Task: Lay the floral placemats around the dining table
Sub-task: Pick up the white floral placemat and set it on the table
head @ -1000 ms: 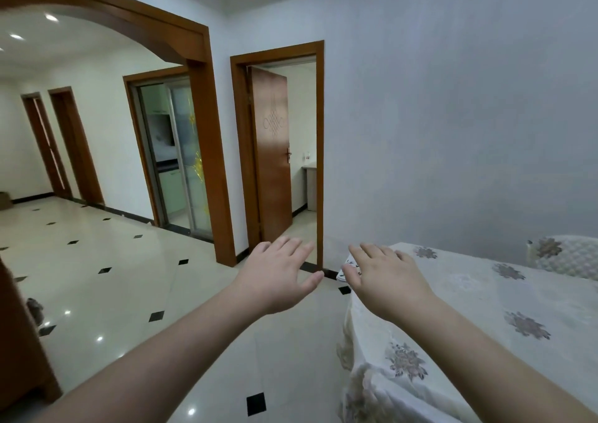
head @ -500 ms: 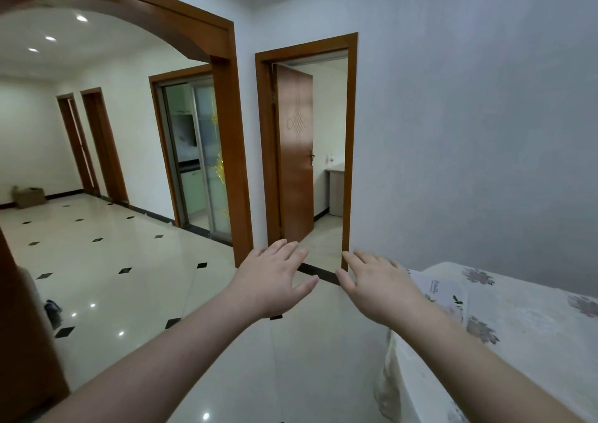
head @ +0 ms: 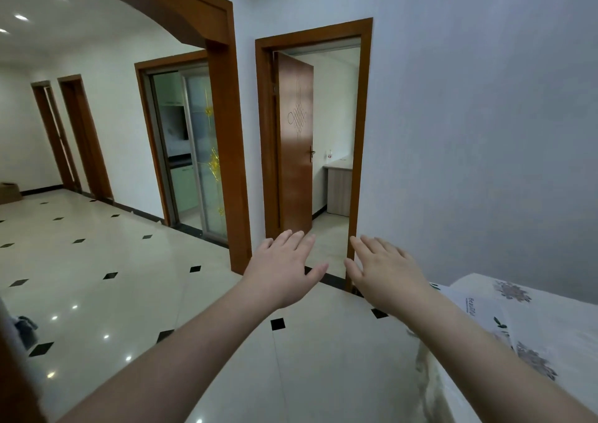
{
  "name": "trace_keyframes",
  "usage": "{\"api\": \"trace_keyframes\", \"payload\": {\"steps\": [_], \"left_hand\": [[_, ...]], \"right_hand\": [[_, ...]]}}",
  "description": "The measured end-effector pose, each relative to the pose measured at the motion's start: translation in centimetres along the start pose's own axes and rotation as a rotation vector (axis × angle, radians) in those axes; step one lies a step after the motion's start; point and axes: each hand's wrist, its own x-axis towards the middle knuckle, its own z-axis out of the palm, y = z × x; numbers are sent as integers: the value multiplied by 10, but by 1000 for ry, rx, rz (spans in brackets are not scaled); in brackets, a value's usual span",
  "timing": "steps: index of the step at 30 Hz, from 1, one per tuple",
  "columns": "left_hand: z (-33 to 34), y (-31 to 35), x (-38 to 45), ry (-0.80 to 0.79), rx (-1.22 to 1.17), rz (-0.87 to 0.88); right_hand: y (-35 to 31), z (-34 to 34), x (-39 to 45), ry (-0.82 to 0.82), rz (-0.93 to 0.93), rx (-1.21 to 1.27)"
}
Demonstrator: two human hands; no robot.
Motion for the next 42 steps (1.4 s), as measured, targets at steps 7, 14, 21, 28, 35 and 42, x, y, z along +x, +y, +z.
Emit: {"api": "trace_keyframes", "payload": {"steps": [7,14,21,28,35,42], "left_hand": [[26,-11,74,24,-27,10],[47,5,179,0,-20,63],[54,21,275,24,-55,109],[75,20,350,22,-88,127],[103,0,422,1,-133,210],[123,-42,493,35,-154,317]], "right_hand": [[15,19,64,15,20,-30],[74,37,143,-33,78,-25],[132,35,220,-30,122,-37],[151,48,277,5,135,-25],[163,65,343,18,263,-34],[152,90,408,15,382,-36]]}}
